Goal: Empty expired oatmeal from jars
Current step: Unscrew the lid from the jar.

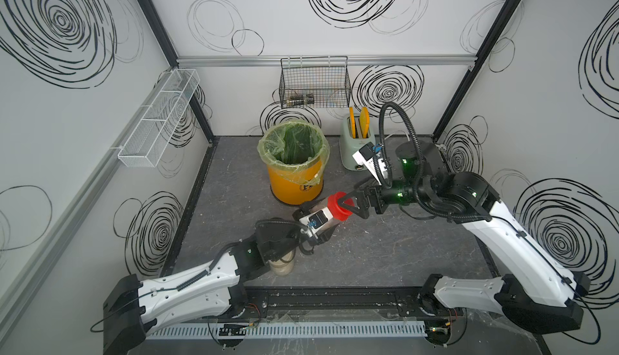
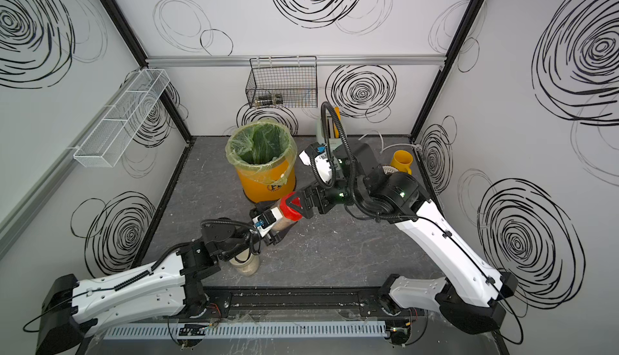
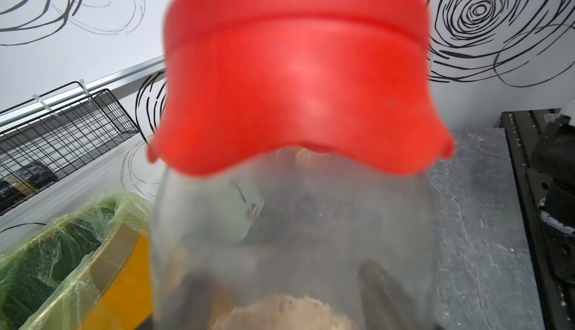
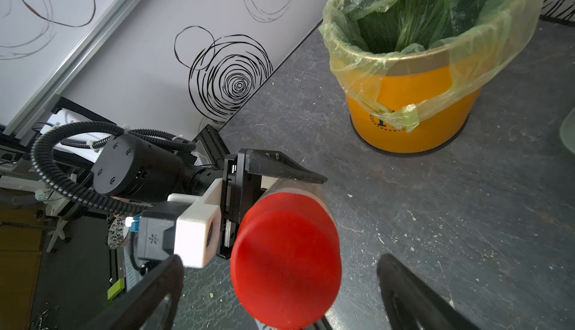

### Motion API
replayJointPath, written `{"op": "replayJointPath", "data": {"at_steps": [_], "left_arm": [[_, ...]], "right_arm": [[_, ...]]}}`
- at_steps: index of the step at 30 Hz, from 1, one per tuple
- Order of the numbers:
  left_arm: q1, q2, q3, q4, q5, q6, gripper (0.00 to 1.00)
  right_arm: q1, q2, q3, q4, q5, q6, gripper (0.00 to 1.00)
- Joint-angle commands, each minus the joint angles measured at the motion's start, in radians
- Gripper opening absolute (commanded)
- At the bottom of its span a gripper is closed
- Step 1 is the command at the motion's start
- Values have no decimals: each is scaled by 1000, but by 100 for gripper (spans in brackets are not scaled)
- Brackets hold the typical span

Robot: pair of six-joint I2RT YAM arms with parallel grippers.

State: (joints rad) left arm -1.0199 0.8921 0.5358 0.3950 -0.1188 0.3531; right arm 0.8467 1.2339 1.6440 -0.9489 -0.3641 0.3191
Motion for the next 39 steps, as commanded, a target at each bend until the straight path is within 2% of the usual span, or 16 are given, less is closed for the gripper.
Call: {"op": "replayJointPath", "data": {"at_steps": [1,6,12,19,21,24,27,31,35,39], "left_arm": [[-6,-2,46,87,-16,23,74],[-7,-7,40,87,-22,26,74],[-7,-14,38,87,-18,21,74],[-8,-35,38,78,-3,5,74],[-7,-42,37,73,2,3,74],[-6,-50,35,63,12,-4,74],[-6,-56,35,54,31,-15,73],[-1,-65,44,26,102,-46,73],[1,-76,46,16,154,-76,72],[10,-89,44,-7,208,-99,71]], "right_arm": [[41,21,2,-41,41,21,98],[83,43,-21,-46,45,12,98],[85,36,-40,-28,31,5,82],[85,43,-56,-20,26,-16,72],[82,42,-59,-14,12,-32,67],[67,35,-65,7,-46,-68,55],[58,37,-64,17,-110,-134,48],[63,29,-70,4,-222,-307,47],[53,-7,-89,12,-260,-491,43],[36,-54,-119,45,-282,-602,41]]}}
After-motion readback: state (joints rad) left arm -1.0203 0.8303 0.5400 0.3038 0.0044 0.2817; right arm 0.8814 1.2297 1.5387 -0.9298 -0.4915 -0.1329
